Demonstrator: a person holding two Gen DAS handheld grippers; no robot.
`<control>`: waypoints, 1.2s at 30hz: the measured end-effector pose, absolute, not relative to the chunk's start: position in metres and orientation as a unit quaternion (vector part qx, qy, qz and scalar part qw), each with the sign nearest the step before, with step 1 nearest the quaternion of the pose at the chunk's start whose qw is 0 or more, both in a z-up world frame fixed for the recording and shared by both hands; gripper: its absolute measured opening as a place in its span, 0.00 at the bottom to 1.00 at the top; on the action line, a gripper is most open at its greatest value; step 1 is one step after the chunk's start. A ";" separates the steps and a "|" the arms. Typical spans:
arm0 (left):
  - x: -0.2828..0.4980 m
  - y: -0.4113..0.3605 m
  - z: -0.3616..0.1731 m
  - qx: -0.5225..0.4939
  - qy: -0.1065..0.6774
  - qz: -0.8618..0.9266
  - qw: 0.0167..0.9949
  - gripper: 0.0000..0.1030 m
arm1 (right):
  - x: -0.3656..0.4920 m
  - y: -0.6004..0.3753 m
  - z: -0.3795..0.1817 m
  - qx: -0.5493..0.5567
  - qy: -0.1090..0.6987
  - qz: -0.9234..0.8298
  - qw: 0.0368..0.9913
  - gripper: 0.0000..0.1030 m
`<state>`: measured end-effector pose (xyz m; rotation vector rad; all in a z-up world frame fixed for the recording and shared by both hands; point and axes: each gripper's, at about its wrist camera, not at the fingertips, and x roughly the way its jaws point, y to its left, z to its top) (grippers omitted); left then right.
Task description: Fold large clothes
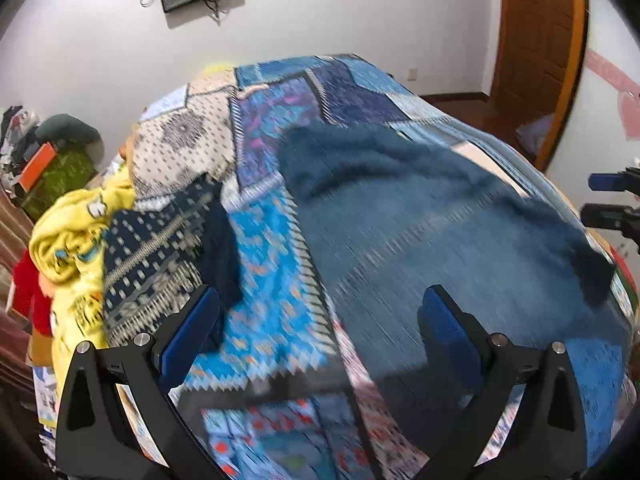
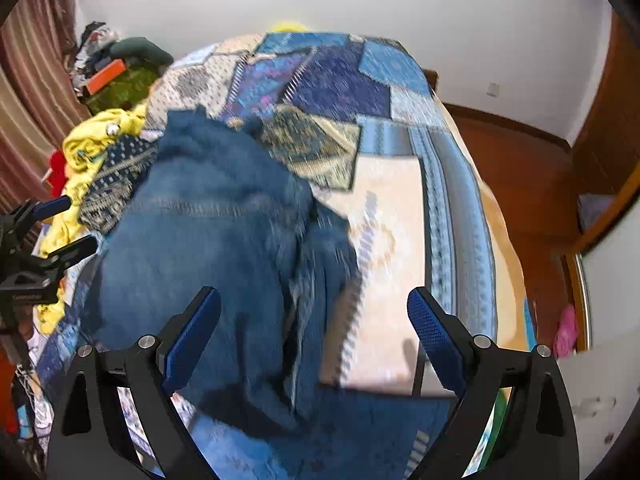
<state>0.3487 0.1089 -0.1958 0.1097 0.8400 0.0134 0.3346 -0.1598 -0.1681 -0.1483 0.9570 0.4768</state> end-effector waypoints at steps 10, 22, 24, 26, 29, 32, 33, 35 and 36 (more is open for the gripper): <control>0.448 0.156 -0.215 0.007 0.429 0.040 0.902 1.00 | 0.403 -0.109 -0.183 -0.085 0.488 0.289 0.819 0.90; 0.522 0.147 -0.251 -0.005 0.459 0.060 0.886 1.00 | 0.467 -0.084 -0.241 -0.154 0.525 0.223 0.807 0.90; 0.521 0.148 -0.245 -0.011 0.451 0.065 0.890 1.00 | 0.467 -0.088 -0.238 -0.157 0.521 0.216 0.811 0.90; 0.518 0.151 -0.236 -0.013 0.441 0.069 0.895 1.00 | 0.461 -0.097 -0.226 -0.154 0.507 0.207 0.822 0.90; 0.505 0.155 -0.213 -0.007 0.412 0.087 0.907 1.00 | 0.450 -0.113 -0.204 -0.142 0.486 0.211 0.836 0.90; 0.486 0.160 -0.188 -0.020 0.396 0.068 0.916 1.00 | 0.431 -0.128 -0.177 -0.109 0.470 0.231 0.845 0.90; 0.480 0.160 -0.183 -0.022 0.394 0.060 0.917 1.00 | 0.431 -0.128 -0.177 -0.109 0.470 0.231 0.845 0.90; 0.465 0.157 -0.174 -0.018 0.396 0.038 0.917 1.00 | 0.413 -0.139 -0.161 -0.073 0.467 0.261 0.841 0.90; 0.459 0.154 -0.172 -0.015 0.399 0.029 0.916 1.00 | 0.413 -0.139 -0.161 -0.073 0.467 0.261 0.841 0.90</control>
